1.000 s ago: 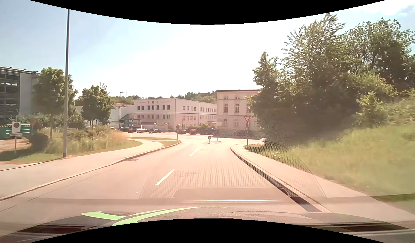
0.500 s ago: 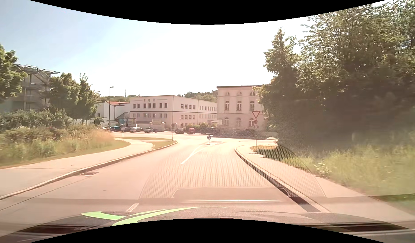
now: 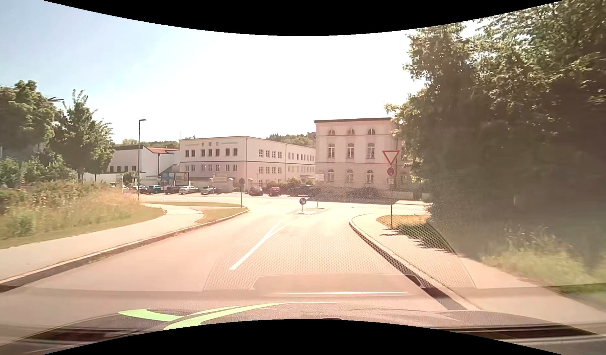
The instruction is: Follow the waypoints while adhering to traffic rules and regulations
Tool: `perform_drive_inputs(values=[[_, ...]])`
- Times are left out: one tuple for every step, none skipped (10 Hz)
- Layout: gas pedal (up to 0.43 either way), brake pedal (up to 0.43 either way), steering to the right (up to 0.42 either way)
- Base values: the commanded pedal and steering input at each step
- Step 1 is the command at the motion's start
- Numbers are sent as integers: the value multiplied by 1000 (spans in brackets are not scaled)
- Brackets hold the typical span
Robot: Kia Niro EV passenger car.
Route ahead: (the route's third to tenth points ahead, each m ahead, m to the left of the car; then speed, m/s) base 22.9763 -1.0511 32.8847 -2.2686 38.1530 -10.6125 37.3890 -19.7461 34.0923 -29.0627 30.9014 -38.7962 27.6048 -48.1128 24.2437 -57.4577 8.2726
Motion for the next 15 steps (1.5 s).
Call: perform_drive_inputs(values=[[0, 232, 19], [0, 232, 19], [0, 232, 19], [0, 232, 19], [0, 244, 20], [0, 244, 19], [0, 244, 20], [0, 250, 20], [0, 250, 20], [0, 250, 20], [0, 250, 20], [0, 250, 20], [0, 244, 21], [0, 250, 22], [0, 250, 25]])
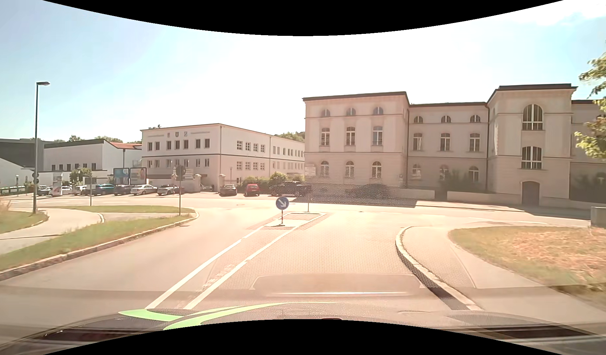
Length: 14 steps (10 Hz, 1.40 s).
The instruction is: Follow the waypoints while adhering to traffic rules and regulations
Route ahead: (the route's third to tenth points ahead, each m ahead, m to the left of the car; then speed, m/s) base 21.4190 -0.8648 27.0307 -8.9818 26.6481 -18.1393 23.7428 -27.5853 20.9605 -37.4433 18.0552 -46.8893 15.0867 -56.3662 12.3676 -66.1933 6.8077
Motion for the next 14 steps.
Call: perform_drive_inputs(values=[[0, 250, 30], [0, 250, 38], [0, 244, 43], [0, 244, 48], [0, 244, 63], [0, 244, 87], [0, 232, 110], [0, 201, 131], [0, 152, 148], [0, 140, 162], [0, 140, 177], [0, 152, 189], [0, 152, 192], [0, 177, 194]])
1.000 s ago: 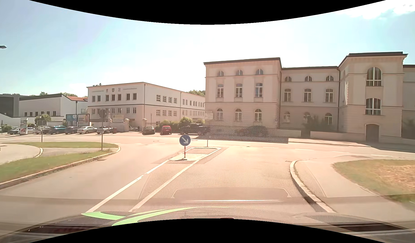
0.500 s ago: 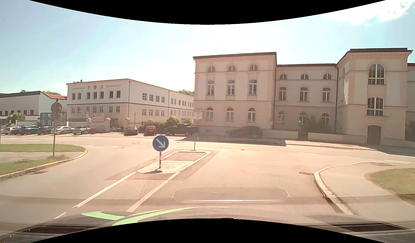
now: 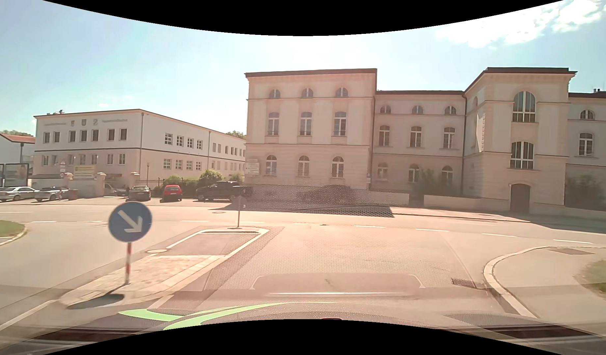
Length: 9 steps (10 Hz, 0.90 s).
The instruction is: Follow the waypoints while adhering to traffic rules and regulations
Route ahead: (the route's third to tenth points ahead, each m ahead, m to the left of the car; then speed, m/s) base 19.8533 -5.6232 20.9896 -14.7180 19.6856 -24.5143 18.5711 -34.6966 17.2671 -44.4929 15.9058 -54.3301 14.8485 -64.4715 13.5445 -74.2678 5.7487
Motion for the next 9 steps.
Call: perform_drive_inputs(values=[[0, 183, 197], [0, 189, 208], [0, 189, 219], [0, 195, 228], [0, 201, 232], [0, 201, 241], [0, 201, 250], [0, 207, 261], [0, 207, 272]])
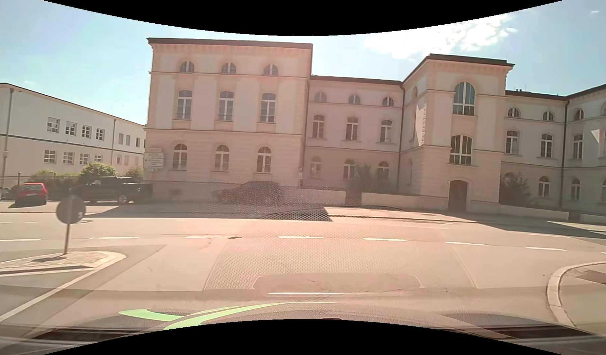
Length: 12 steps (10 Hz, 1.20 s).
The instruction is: Follow the waypoints while adhering to traffic rules and regulations
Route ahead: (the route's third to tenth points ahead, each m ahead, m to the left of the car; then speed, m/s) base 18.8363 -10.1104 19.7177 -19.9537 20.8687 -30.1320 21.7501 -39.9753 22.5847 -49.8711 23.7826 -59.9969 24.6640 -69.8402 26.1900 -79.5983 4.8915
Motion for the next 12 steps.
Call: perform_drive_inputs(values=[[0, 201, 279], [0, 201, 285], [0, 201, 290], [0, 201, 291], [0, 201, 291], [0, 207, 292], [0, 207, 293], [0, 207, 292], [0, 207, 288], [0, 220, 286], [0, 232, 287], [0, 232, 287]])
